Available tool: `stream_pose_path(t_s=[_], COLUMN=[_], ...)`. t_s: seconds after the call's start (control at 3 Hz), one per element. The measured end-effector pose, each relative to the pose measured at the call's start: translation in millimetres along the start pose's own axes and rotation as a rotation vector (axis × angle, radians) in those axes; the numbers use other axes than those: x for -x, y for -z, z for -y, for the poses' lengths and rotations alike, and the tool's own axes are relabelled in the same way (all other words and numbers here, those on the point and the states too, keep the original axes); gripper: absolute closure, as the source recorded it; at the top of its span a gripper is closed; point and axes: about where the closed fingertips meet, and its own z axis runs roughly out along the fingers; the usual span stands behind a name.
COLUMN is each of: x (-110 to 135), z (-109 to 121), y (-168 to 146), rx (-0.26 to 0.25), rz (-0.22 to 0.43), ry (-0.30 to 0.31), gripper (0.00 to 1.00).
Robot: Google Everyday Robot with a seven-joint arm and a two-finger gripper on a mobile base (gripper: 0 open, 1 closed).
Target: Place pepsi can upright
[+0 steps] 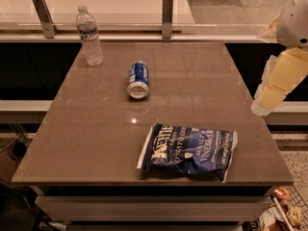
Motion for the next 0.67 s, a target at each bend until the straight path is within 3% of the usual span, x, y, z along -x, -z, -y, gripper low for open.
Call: stream_pose_path(t_s=[0.33, 0.67], x=[21.1, 53.7], z=[1.1, -3.9], y=[-1.3, -4.8], rx=[0.027, 0.011], rz=[0.080, 0.115], ry=[-0.101, -0.209], gripper=[0.00, 0.00])
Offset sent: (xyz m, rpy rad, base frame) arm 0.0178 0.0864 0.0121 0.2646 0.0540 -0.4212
